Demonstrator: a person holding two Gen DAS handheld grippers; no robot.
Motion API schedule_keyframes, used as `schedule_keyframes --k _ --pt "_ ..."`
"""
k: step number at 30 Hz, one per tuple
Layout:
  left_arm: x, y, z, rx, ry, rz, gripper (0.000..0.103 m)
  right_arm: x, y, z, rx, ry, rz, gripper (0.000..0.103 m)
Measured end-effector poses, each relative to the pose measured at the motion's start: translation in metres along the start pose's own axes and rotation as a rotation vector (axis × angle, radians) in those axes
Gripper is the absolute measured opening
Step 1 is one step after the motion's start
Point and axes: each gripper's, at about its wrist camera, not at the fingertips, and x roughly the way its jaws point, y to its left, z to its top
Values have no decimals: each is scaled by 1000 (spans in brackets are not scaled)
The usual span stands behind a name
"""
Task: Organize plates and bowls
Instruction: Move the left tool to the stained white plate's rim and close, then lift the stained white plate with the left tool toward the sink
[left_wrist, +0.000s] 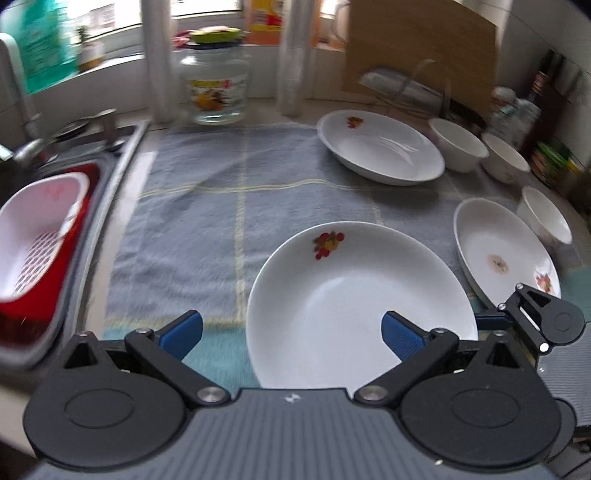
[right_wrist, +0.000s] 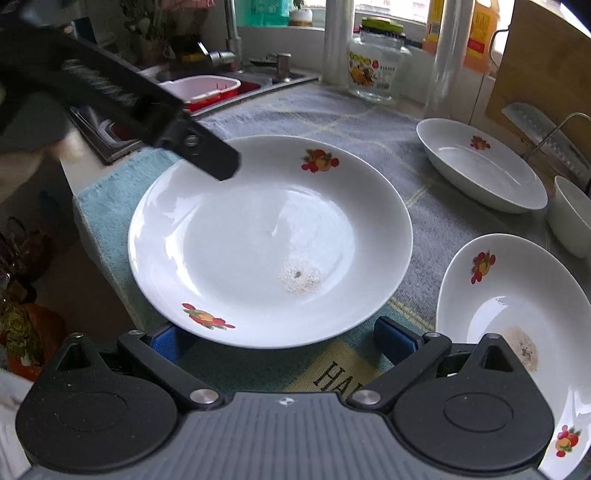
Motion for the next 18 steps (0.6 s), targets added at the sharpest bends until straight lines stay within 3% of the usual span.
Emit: schedule_keyframes --k 10,14,18 --pt "41 6 28 124 105 -200 99 -4 2 -6 -9 -52 -6 103" --pt "50 2 35 176 127 -236 95 -5 2 -12 -36 -101 1 103" --pt "57 2 39 205 156 -251 89 -4 1 -9 -40 -94 10 103"
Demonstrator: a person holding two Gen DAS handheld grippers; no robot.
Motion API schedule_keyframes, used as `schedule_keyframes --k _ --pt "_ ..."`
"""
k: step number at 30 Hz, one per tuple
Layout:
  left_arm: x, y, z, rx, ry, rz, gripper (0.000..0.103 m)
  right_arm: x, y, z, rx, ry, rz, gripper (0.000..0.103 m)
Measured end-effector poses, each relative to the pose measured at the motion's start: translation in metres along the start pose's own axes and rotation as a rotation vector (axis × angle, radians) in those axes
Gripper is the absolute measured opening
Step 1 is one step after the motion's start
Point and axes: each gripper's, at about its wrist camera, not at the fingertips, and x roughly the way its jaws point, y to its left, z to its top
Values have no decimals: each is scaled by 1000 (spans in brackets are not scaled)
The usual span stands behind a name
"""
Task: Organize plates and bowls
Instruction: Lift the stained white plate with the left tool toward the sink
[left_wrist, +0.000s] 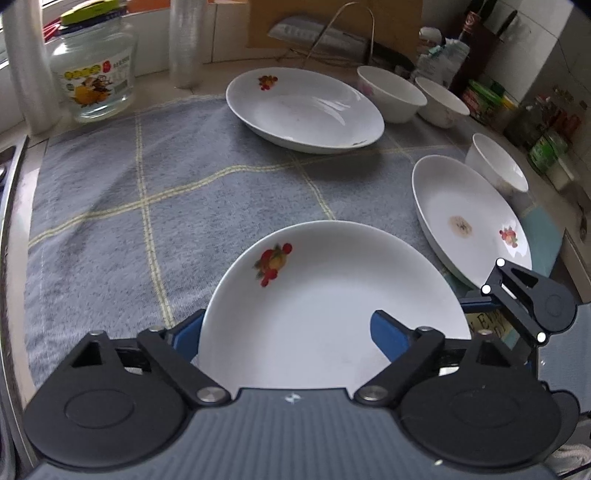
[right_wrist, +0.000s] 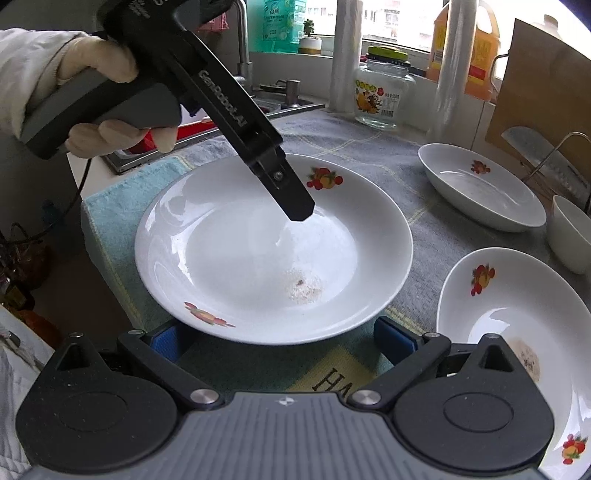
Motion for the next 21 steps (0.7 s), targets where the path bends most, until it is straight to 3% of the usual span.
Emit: schedule_keyframes --k 10,21 --pt "5 10 3 -3 27 -46 85 5 -2 7 -12 21 34 103" --pt "3 12 1 10 22 -29 81 4 4 16 -43 43 19 103"
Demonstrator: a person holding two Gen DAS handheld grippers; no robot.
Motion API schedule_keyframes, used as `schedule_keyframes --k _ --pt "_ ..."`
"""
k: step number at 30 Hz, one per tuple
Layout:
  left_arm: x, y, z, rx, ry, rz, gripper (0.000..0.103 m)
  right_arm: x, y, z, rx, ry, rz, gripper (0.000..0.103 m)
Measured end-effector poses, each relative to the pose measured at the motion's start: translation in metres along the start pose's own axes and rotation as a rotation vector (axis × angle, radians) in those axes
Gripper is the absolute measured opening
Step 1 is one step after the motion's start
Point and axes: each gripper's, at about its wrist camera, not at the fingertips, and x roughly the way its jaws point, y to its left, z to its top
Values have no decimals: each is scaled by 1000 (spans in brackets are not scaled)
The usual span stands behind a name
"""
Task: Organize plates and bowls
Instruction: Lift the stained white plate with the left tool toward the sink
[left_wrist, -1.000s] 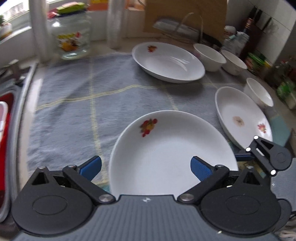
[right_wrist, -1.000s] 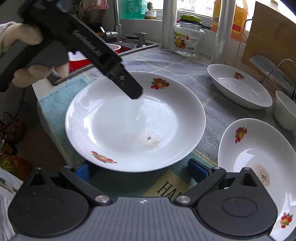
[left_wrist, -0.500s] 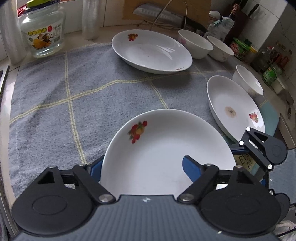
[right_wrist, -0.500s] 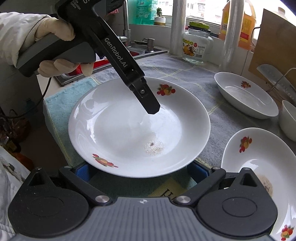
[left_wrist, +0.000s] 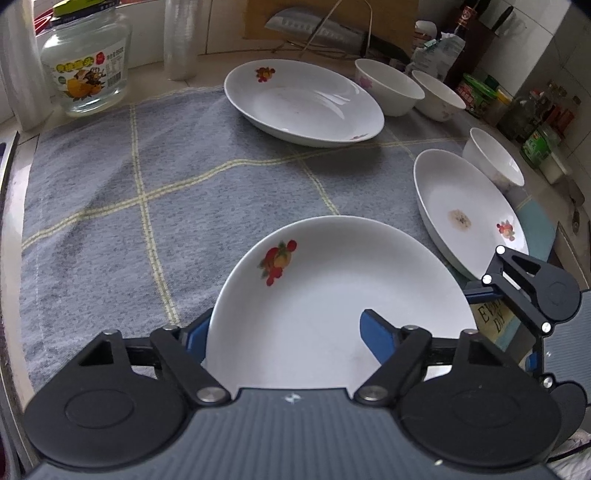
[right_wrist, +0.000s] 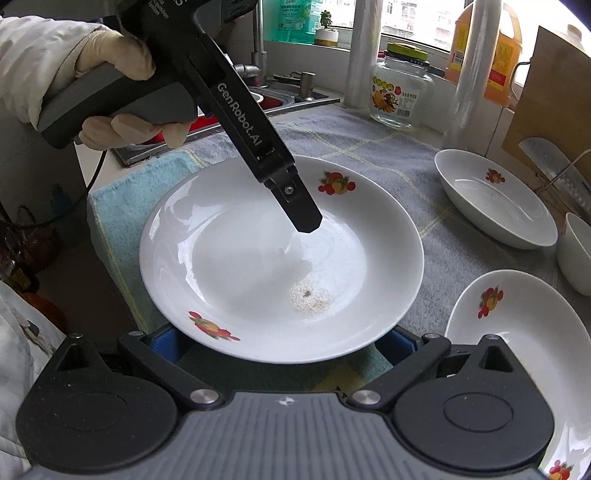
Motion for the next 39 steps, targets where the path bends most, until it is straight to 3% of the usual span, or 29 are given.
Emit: schedule_keyframes --k 15,29,39 --pt "-27 28 10 -12 -83 34 81 13 -7 34 -43 -17 12 103" --pt "-30 91 48 7 -129 65 81 64 -26 94 -55 -31 -4 103" --pt "-17 124 64 5 -142 79 81 97 -36 117 -33 -20 -14 103"
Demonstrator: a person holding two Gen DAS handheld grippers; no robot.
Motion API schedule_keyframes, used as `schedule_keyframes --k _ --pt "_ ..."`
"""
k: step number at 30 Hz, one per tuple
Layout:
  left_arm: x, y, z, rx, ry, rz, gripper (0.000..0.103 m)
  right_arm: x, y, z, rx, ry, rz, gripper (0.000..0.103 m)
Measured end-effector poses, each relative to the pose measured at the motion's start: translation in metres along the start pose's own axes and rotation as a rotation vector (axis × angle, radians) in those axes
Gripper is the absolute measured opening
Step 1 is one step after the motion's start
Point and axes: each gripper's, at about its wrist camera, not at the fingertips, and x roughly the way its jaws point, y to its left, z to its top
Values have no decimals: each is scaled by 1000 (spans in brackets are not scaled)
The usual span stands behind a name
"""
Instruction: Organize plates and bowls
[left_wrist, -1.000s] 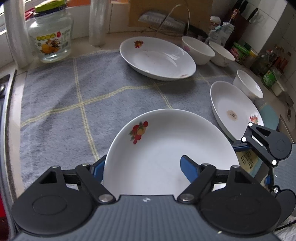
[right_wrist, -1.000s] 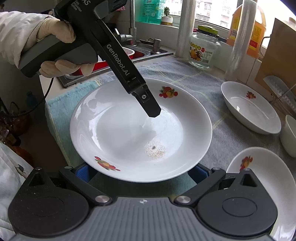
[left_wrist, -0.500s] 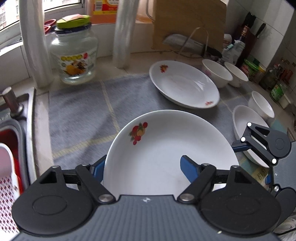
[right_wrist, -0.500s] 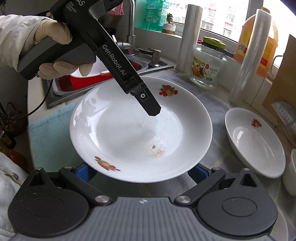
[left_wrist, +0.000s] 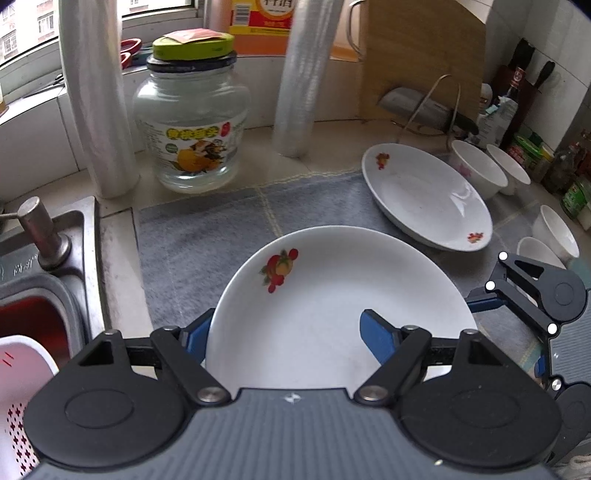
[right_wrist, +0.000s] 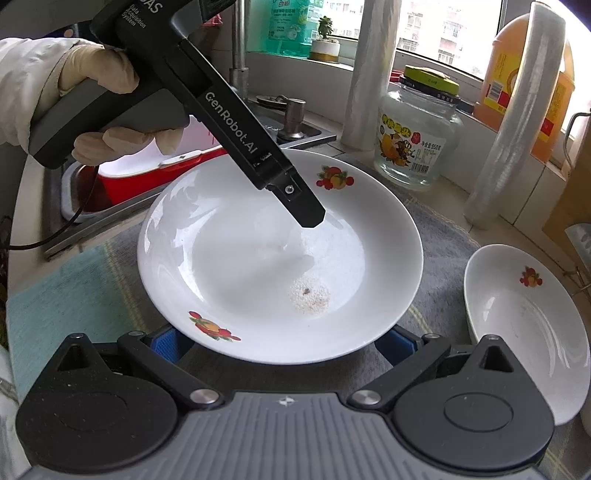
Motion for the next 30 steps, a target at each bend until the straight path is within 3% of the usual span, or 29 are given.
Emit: schedule_keyframes --k 30 --pt "12 18 -5 -23 26 11 81 19 2 9 29 50 9 103"
